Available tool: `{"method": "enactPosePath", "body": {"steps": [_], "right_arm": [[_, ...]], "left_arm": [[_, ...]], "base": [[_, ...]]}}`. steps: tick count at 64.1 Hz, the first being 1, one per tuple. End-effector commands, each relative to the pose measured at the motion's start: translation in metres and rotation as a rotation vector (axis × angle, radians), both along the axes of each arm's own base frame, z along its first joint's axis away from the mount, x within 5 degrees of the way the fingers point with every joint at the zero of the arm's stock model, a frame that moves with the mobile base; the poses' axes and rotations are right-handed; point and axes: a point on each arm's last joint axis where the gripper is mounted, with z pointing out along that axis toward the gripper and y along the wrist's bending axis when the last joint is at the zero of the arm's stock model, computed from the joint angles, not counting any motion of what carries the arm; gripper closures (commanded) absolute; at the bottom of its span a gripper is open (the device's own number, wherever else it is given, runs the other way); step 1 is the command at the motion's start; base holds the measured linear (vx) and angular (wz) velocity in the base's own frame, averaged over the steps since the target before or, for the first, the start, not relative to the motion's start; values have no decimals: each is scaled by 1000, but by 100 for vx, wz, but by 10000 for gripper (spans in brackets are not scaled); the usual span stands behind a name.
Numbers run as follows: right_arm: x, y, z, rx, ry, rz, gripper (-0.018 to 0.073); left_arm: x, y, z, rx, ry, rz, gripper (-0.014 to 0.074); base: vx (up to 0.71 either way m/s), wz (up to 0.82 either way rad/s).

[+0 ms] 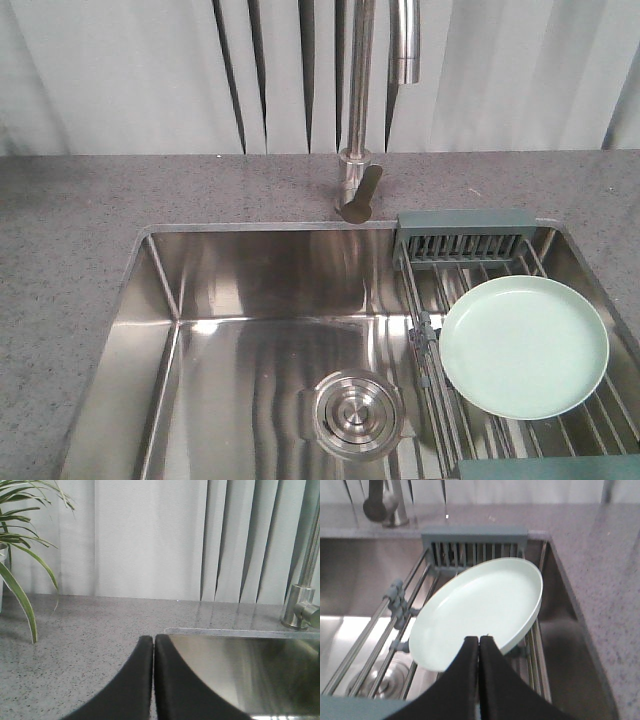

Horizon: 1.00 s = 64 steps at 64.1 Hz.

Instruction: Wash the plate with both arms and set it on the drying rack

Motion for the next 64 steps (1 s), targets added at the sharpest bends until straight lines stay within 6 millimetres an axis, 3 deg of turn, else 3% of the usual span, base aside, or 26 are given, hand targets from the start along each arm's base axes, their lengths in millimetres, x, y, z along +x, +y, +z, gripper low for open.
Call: {"method": "enactPosePath", "body": {"steps": [1, 14, 64], "right_arm": [[2, 0, 12, -23, -190, -2, 569], [1, 1, 25, -32, -335, 9, 569], [1, 0, 25, -1, -330, 5, 569]], "left_arm": [[-1, 1, 0, -12, -70, 6, 601], [-1, 1, 0, -12, -70, 6, 601], [-1, 1, 0, -12, -70, 6, 601]], "base": [[0, 0], [0, 0], [0, 0]]}}
